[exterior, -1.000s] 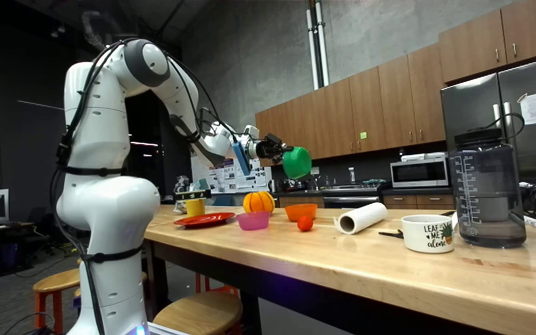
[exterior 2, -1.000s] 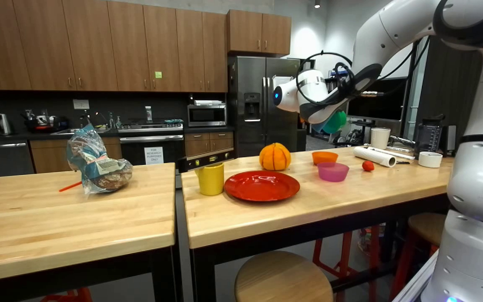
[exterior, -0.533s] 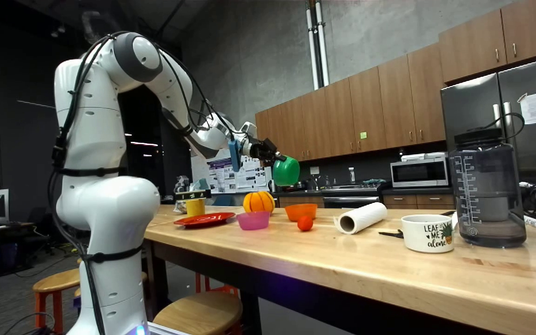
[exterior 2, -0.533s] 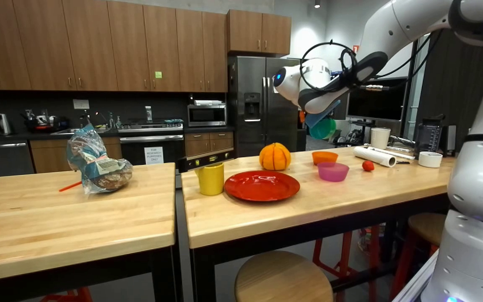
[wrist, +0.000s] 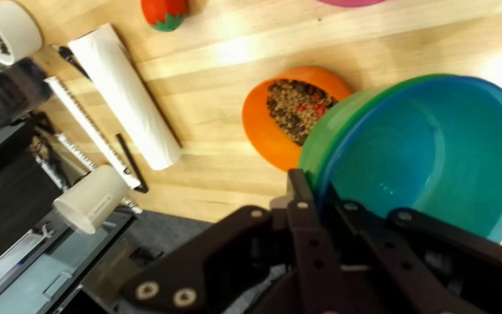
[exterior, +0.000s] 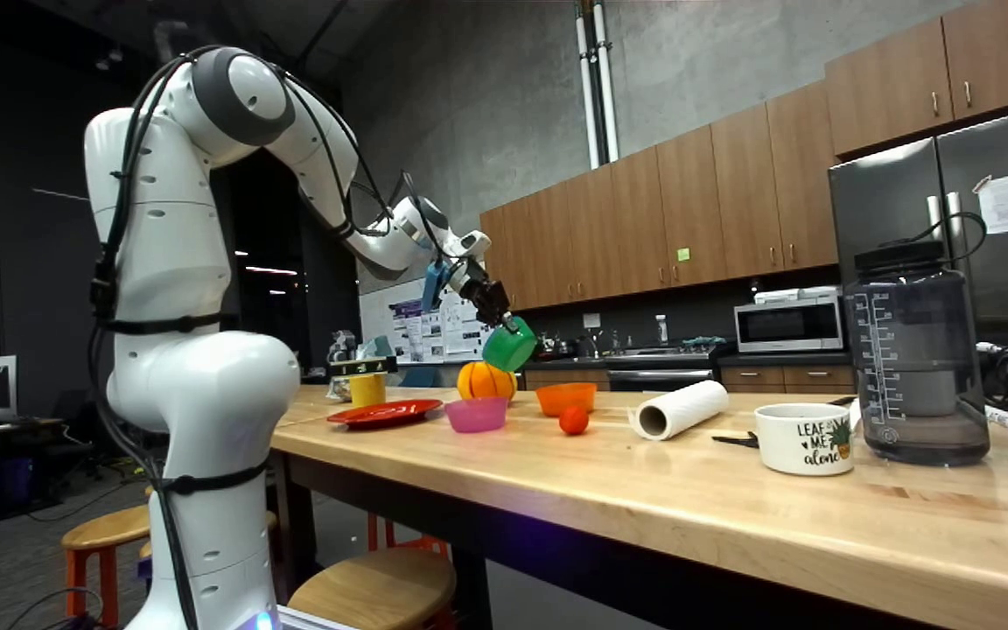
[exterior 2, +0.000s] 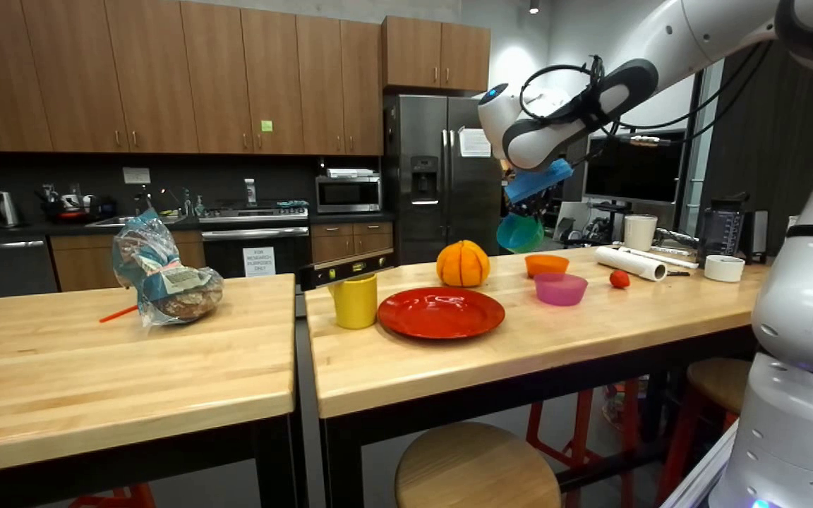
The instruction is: Pour the contents in the green bowl into the orange bowl
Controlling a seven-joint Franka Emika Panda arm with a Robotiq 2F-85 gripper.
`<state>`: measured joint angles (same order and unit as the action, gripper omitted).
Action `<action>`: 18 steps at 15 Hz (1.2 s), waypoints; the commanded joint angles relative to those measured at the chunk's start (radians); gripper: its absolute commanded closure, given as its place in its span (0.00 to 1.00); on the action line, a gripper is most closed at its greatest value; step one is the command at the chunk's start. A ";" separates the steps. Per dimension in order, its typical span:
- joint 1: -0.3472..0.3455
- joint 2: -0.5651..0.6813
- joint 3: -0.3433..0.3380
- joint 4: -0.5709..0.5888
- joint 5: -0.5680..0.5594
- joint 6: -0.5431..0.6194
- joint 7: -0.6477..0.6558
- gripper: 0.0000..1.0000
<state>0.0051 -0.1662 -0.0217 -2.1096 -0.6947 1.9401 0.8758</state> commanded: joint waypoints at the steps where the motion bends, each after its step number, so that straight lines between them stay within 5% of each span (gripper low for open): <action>1: -0.025 -0.028 -0.022 -0.038 0.178 0.083 -0.129 0.98; 8: -0.074 -0.023 -0.048 -0.085 0.493 0.157 -0.335 0.98; 18: -0.117 0.007 -0.064 -0.134 0.657 0.162 -0.423 0.98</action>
<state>-0.0998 -0.1594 -0.0823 -2.2283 -0.0752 2.0848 0.4826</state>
